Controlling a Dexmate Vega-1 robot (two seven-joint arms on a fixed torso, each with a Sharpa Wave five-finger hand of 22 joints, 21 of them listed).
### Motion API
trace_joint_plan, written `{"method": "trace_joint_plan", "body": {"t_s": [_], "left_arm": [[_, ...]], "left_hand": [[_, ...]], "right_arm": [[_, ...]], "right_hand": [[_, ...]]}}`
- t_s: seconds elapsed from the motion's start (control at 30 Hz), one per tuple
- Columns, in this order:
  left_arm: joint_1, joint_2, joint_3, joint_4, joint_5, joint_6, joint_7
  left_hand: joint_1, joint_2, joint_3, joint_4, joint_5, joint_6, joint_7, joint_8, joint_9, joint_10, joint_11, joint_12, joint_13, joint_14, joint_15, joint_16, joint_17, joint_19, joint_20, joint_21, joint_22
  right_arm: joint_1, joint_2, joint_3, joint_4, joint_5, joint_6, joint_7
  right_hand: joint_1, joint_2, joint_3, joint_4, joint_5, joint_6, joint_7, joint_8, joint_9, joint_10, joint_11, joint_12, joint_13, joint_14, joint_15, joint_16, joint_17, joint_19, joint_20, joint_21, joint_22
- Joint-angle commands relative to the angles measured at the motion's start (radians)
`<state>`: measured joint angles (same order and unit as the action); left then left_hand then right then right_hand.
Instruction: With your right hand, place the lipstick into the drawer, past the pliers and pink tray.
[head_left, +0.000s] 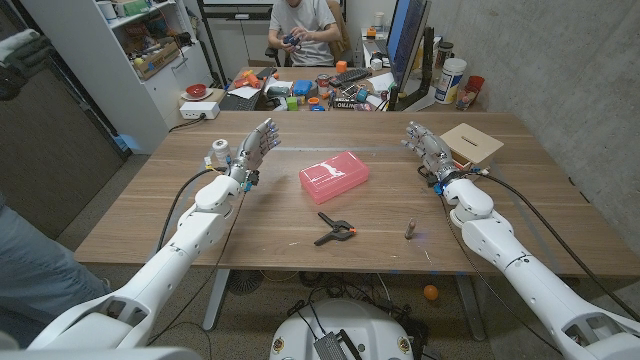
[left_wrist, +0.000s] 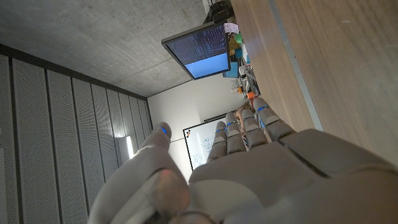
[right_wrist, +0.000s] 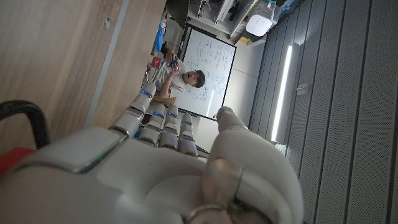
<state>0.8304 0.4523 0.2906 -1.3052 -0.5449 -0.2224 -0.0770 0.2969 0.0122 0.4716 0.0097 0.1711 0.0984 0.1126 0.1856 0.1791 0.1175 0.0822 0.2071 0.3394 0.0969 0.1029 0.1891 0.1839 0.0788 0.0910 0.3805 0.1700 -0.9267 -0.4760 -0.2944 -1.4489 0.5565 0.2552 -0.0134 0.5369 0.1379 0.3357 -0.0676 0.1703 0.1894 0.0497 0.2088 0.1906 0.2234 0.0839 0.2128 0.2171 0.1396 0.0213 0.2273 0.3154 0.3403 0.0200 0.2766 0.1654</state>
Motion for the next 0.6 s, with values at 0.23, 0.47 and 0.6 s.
{"method": "trace_joint_plan", "body": {"t_s": [0.23,0.47,0.6], "left_arm": [[0.011,-0.005,-0.027,-0.003,-0.021,0.009,-0.023],[0.015,-0.007,-0.035,-0.006,-0.025,-0.001,-0.022],[0.015,-0.004,-0.034,-0.009,-0.022,0.003,-0.023]], "left_hand": [[0.005,0.007,0.004,-0.011,0.006,0.013,0.003,0.007,0.003,0.010,0.002,0.002,-0.003,0.003,0.003,0.005,0.004,0.001,0.010,-0.004,0.006],[0.005,0.009,0.004,-0.012,0.006,0.013,0.002,0.006,0.003,0.012,0.005,0.003,-0.007,0.005,0.002,0.006,0.004,0.002,0.013,-0.007,0.006],[0.004,0.009,0.004,-0.014,0.006,0.014,0.002,0.007,0.003,0.013,0.003,0.003,-0.009,0.006,0.002,0.006,0.004,0.002,0.013,-0.008,0.006]], "right_arm": [[-0.109,-0.031,0.014,-0.164,-0.014,0.029,-0.061],[-0.177,-0.096,0.028,-0.274,-0.082,0.028,-0.113],[-0.211,-0.124,0.038,-0.324,-0.089,0.020,-0.127]], "right_hand": [[-0.005,0.007,-0.002,-0.006,0.006,0.011,-0.010,-0.003,0.003,0.018,0.003,-0.002,-0.003,0.023,0.000,0.009,-0.001,0.005,0.015,-0.010,0.005],[-0.002,0.009,-0.001,-0.010,0.007,0.014,-0.020,-0.003,0.003,0.030,0.003,0.001,-0.005,0.033,-0.002,0.011,-0.004,0.013,0.015,-0.012,0.005],[0.001,0.011,0.000,-0.013,0.008,0.013,-0.024,-0.003,0.003,0.033,0.003,0.001,-0.007,0.042,-0.001,0.013,-0.007,0.021,0.012,-0.012,0.005]]}}
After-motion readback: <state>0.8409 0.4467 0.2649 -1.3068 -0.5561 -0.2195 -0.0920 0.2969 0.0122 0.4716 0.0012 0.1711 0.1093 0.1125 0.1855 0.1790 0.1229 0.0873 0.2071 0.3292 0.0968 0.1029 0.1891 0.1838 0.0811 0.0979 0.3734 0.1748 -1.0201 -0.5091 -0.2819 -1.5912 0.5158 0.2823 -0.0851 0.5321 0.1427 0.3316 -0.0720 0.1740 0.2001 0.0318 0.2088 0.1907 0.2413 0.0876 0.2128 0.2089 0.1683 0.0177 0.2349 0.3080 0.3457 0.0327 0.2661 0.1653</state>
